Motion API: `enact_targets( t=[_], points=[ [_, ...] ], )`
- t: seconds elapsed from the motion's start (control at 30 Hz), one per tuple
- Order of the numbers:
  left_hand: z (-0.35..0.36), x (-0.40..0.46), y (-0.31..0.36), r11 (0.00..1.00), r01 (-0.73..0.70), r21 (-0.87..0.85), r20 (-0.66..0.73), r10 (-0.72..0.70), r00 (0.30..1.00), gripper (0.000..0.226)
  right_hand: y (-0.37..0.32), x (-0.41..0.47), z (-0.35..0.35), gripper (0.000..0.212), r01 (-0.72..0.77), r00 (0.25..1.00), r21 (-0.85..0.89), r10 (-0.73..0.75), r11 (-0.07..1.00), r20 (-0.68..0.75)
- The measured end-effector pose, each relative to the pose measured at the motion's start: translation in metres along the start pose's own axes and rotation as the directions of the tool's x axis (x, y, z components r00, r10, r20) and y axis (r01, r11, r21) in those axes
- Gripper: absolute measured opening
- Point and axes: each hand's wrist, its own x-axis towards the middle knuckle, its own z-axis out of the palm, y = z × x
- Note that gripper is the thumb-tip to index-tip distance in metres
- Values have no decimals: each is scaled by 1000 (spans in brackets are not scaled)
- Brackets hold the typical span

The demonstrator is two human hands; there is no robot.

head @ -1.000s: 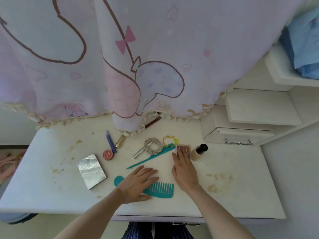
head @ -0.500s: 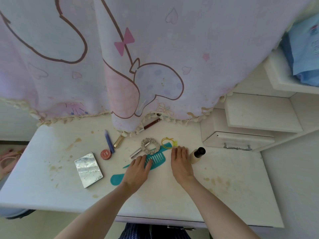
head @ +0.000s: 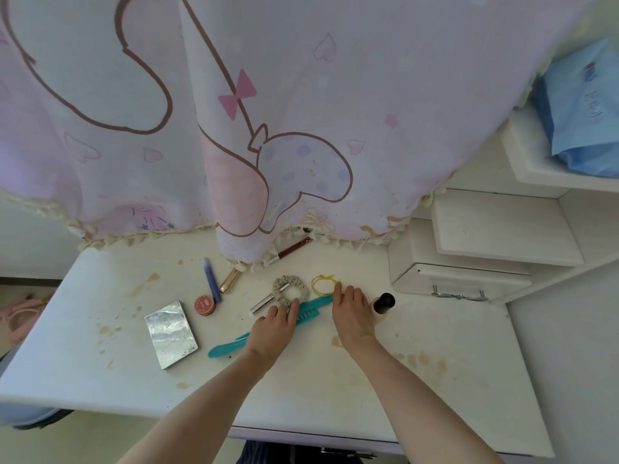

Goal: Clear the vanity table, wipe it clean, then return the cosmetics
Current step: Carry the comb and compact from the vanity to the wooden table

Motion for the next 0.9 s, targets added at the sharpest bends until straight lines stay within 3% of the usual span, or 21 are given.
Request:
enact_targets(
  t=[0.13, 0.33, 0.53, 0.7, 0.77, 0.9],
  points=[
    [-24, -9, 1, 999, 22, 30, 6, -22, 1000, 92, 5, 1, -10, 80, 54, 998, 13, -54, 998, 14],
    [-40, -20, -8, 997, 79, 14, -4, -79, 997, 43, 4, 8, -41, 69, 145, 987, 105, -137, 984, -78],
    [-78, -15, -4, 992, 105, 67, 13, -106, 994, 44, 8, 24, -77, 66, 186, 971, 220, -144, 958, -193],
    [-118, -15, -6, 983, 35, 178, -45, -27, 999, 56, 23, 17, -113, 79, 91, 965, 146, -50, 985, -259],
    [-131, -12, -6, 976, 13, 218, -54, -1, 999, 44, 30, 9, -126, 72, 38, 967, 151, 2, 988, -256],
    [-154, -9, -10, 968, -89, 234, -186, 135, 973, 46, 37, -11, -152, 59, -140, 933, 151, 182, 978, -309]
  ],
)
